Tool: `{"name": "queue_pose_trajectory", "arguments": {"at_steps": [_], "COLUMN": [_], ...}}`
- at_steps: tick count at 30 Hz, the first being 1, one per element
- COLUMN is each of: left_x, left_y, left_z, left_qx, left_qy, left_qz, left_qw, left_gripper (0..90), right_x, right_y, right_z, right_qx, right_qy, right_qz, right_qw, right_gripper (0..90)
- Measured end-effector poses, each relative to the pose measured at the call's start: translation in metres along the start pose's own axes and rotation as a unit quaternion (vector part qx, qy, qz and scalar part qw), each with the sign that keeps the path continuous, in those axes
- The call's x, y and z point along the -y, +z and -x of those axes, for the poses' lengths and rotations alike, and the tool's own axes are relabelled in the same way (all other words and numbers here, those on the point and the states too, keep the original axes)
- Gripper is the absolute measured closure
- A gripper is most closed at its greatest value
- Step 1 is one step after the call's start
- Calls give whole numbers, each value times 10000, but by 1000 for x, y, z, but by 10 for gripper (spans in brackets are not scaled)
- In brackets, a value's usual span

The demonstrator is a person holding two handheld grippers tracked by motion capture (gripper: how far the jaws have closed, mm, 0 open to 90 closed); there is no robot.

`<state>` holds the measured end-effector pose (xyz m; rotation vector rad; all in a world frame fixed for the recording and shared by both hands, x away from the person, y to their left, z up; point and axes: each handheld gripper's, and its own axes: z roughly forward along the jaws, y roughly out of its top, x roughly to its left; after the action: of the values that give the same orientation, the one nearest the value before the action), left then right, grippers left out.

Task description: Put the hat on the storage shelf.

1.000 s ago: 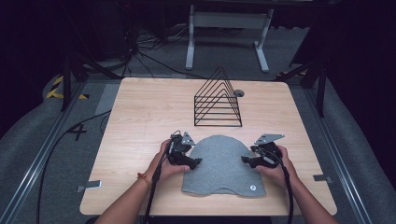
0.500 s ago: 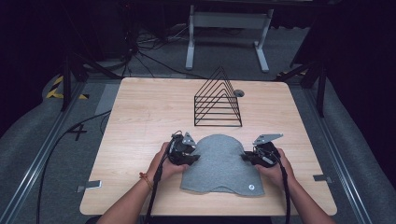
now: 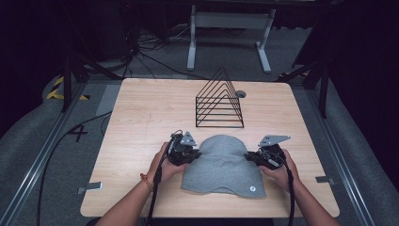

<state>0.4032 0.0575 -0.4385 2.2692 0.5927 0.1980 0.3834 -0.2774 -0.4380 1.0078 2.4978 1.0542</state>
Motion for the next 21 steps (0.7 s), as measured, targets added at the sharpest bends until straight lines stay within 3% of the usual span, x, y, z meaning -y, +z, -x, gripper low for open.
{"name": "queue_pose_trajectory", "arguments": {"at_steps": [4, 7, 15, 21], "left_x": [-8, -13, -35, -53], "left_y": [-14, -21, -27, -41], "left_z": [4, 3, 5, 6], "left_qx": [-41, -27, -79, -137], "left_qy": [201, 153, 424, 537], "left_qz": [177, 305, 320, 593], "left_qw": [9996, 9994, 9986, 9967], "left_gripper": [845, 845, 845, 845], "right_x": [-8, -16, -33, -46], "right_y": [-12, -23, -36, -51], "right_z": [-4, -7, -11, -13], "right_qx": [-7, 17, 93, 202], "right_qy": [-127, -246, -371, -523], "right_qz": [201, 369, 561, 690], "right_qw": [9997, 9990, 9977, 9960], "right_gripper": [843, 845, 848, 848]}}
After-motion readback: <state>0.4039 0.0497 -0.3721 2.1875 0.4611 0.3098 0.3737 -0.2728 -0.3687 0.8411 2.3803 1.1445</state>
